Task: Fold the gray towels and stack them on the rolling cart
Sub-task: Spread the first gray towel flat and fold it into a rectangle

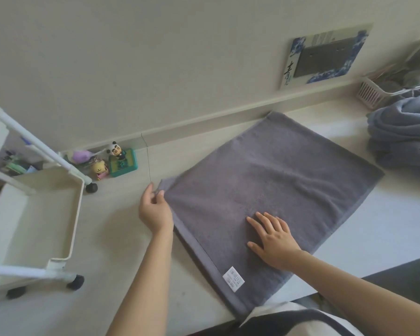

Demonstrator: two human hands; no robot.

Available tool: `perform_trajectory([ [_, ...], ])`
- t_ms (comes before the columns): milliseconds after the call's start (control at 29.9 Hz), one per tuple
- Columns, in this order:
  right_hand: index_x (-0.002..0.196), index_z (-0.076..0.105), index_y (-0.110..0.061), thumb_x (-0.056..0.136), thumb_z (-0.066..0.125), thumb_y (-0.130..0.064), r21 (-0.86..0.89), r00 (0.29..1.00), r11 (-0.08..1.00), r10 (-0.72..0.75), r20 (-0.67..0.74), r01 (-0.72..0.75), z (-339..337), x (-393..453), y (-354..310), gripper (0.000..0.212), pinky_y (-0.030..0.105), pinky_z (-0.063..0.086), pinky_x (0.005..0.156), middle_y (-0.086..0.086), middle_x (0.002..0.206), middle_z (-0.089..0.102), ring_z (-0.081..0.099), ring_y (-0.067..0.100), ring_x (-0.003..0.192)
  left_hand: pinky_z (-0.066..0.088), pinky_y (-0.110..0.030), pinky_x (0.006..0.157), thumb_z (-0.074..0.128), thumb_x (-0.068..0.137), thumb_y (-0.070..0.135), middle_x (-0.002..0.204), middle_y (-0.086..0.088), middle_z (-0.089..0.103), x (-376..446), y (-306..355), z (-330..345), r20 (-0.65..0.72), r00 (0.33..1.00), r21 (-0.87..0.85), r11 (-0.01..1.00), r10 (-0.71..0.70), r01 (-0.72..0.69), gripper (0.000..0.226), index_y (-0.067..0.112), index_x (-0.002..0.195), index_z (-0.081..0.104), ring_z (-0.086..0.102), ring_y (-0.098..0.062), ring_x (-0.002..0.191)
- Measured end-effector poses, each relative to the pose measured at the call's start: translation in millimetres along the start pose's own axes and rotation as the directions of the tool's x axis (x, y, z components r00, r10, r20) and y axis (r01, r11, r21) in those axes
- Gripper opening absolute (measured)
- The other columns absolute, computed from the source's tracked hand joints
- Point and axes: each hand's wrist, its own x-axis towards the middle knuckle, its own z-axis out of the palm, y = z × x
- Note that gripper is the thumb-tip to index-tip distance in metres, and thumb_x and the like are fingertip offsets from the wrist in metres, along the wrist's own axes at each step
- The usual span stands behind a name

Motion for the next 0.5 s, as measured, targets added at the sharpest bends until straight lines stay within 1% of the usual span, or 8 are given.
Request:
perform_trajectory([
  [67, 0.15, 0.004, -0.031, 0.052, -0.034, -0.078, 0.0, 1.0, 1.0, 0.002, 0.001, -0.002, 0.4, -0.4, 0.9, 0.115, 0.035, -0.009, 0.113, 0.0, 0.158, 0.007, 0.002, 0.022, 0.145, 0.049, -0.036, 0.088, 0.061, 0.089, 0.008, 0.107, -0.014, 0.069, 10.8, -12.1, -1.0, -0.031, 0.997, 0.097, 0.993, -0.064, 0.067, 0.029, 0.005, 0.117, 0.064, 0.064, -0.029, 0.098],
  [100, 0.15, 0.002, -0.031, 0.052, -0.034, -0.078, -0.001, 1.0, 1.0, -0.007, 0.005, 0.007, 0.6, -0.6, 0.1, 0.114, 0.034, -0.01, 0.112, 0.0, 0.158, 0.005, 0.001, 0.022, 0.145, 0.047, -0.037, 0.087, 0.06, 0.089, 0.01, 0.108, -0.017, 0.068, 15.9, -19.0, -1.9, -0.008, 0.994, 0.201, 0.974, -0.105, 0.104, 0.026, 0.003, 0.114, 0.066, 0.063, -0.032, 0.099],
  [167, 0.149, -0.003, -0.032, 0.052, -0.033, -0.077, -0.011, 1.0, 1.0, -0.013, 0.018, 0.013, 0.4, -1.3, 0.9, 0.112, 0.034, -0.01, 0.112, -0.002, 0.158, 0.0, -0.003, 0.021, 0.145, 0.046, -0.038, 0.085, 0.059, 0.09, 0.015, 0.109, -0.021, 0.067, 21.0, -27.1, 0.4, 0.065, 0.987, 0.36, 0.926, -0.148, 0.115, 0.025, 0.001, 0.11, 0.066, 0.061, -0.038, 0.1],
  [268, 0.149, -0.006, -0.032, 0.054, -0.029, -0.076, -0.025, 0.999, 1.0, -0.015, 0.031, 0.015, -3.3, 0.1, 0.4, 0.107, 0.034, -0.011, 0.112, -0.002, 0.159, -0.002, -0.004, 0.02, 0.145, 0.046, -0.04, 0.086, 0.063, 0.086, 0.028, 0.112, -0.019, 0.065, 27.0, -22.6, 5.4, 0.106, 0.981, 0.38, 0.919, -0.161, 0.11, 0.036, 0.002, 0.11, 0.063, 0.059, -0.039, 0.103],
  [368, 0.149, -0.004, -0.032, 0.059, -0.024, -0.076, -0.039, 0.998, 0.999, -0.016, 0.056, 0.018, -2.5, 0.0, 1.0, 0.102, 0.035, -0.011, 0.112, -0.001, 0.159, -0.001, -0.004, 0.021, 0.145, 0.046, -0.04, 0.082, 0.067, 0.085, 0.025, 0.113, -0.02, 0.063, 30.3, -20.5, 9.2, 0.16, 0.981, 0.436, 0.899, -0.114, 0.033, 0.033, 0.001, 0.108, 0.06, 0.058, -0.039, 0.104],
  [435, 0.15, -0.001, -0.032, 0.063, -0.021, -0.078, -0.047, 0.998, 0.999, -0.005, 0.063, 0.008, -0.7, 0.2, 1.6, 0.1, 0.034, -0.013, 0.112, 0.0, 0.159, 0.001, -0.001, 0.022, 0.145, 0.044, -0.043, 0.084, 0.066, 0.086, 0.021, 0.119, -0.021, 0.059, 32.3, -20.6, 8.6, 0.182, 0.982, 0.492, 0.87, -0.058, -0.04, 0.034, 0.002, 0.112, 0.058, 0.052, -0.039, 0.11],
  [468, 0.15, 0.005, -0.03, 0.071, -0.013, -0.078, -0.058, 0.999, 0.998, 0.007, 0.038, -0.005, -0.6, 0.5, -0.8, 0.094, 0.035, -0.011, 0.112, 0.002, 0.158, 0.008, 0.006, 0.025, 0.145, 0.043, -0.044, 0.088, 0.066, 0.086, 0.021, 0.126, -0.02, 0.054, 33.4, -20.4, 8.6, 0.197, 0.98, 0.525, 0.847, -0.019, -0.089, 0.04, 0.003, 0.12, 0.055, 0.047, -0.038, 0.117],
  [502, 0.149, 0.018, -0.027, 0.08, 0.002, -0.072, -0.072, 1.0, 0.997, 0.026, 0.0, -0.026, -0.2, 0.8, -5.5, 0.084, 0.037, -0.004, 0.113, 0.006, 0.155, 0.021, 0.019, 0.029, 0.143, 0.04, -0.046, 0.093, 0.064, 0.088, 0.022, 0.134, -0.018, 0.048, 35.1, -21.2, 8.9, 0.23, 0.973, 0.556, 0.817, 0.024, -0.152, 0.048, 0.005, 0.13, 0.05, 0.041, -0.037, 0.123],
])
